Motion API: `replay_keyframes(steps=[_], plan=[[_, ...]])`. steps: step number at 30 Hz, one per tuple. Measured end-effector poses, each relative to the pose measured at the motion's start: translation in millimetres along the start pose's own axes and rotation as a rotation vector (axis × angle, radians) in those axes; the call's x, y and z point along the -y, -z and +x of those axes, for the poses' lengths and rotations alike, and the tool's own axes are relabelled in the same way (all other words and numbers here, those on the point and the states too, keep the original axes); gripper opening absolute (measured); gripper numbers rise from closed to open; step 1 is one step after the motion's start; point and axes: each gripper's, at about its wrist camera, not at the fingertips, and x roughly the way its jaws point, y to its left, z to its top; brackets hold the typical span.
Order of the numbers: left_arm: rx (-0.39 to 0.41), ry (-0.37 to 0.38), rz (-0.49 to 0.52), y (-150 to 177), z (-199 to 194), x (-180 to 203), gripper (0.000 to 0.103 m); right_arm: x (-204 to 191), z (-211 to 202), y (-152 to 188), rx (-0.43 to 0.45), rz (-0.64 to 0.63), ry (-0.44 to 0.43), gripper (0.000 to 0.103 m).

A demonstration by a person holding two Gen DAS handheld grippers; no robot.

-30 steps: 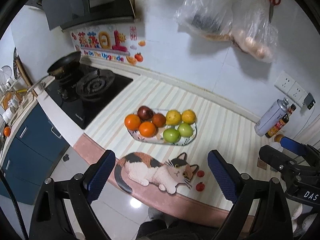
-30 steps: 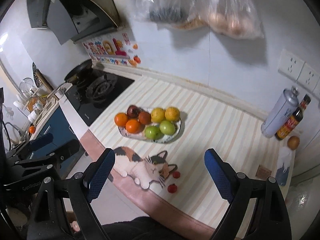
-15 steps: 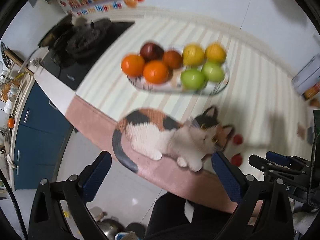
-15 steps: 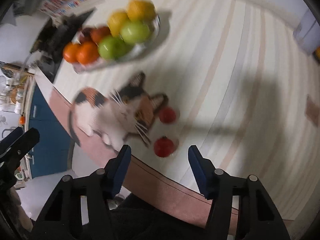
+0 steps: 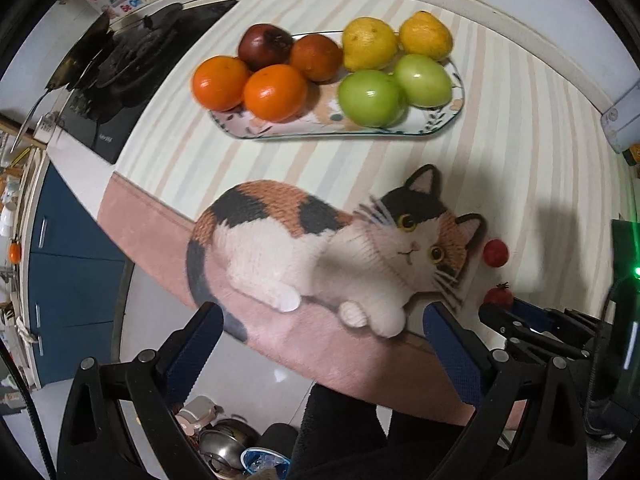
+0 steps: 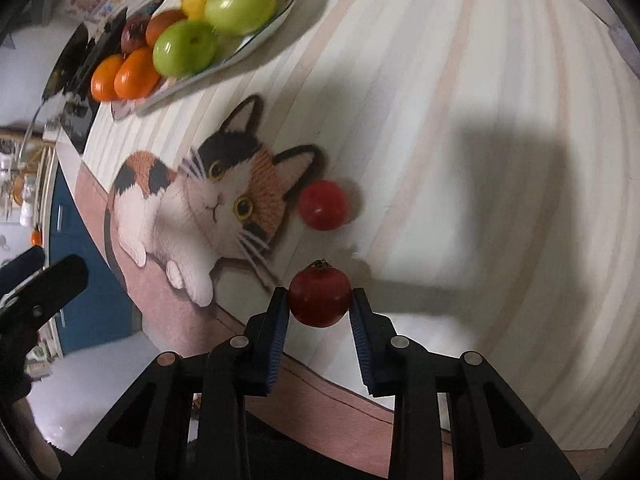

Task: Organize fruits
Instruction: 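Grasp a red tomato with the right tool while the left tool grasps the other tomato, then place the tomato on the plate with the left tool while the right tool places its tomato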

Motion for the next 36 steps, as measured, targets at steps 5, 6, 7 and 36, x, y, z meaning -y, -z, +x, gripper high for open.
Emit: replay_keyframes(steps=[5,6,7,36], plan=[[0.007,0.030,0.042,-12.3,7.0,25.4,0.102,31.3,-26.2,2.6,0.049,0.063,0.021,0.033],[0.008,0.036,0.056,-15.3,9.4,32.5,0.102,40.0,-32.3,3.7,0.061,0.078,0.034,0.033],[0.010,0.044,0.067,-18.3,12.3,39.6,0.102,47.0,-36.2,4.3,0.067,0.089,0.041,0.033],[-0.060,0.243,0.244,-38.7,61.1,133.8,0.023,89.0,-58.8,12.3,0.118,0.178,0.055,0.034]])
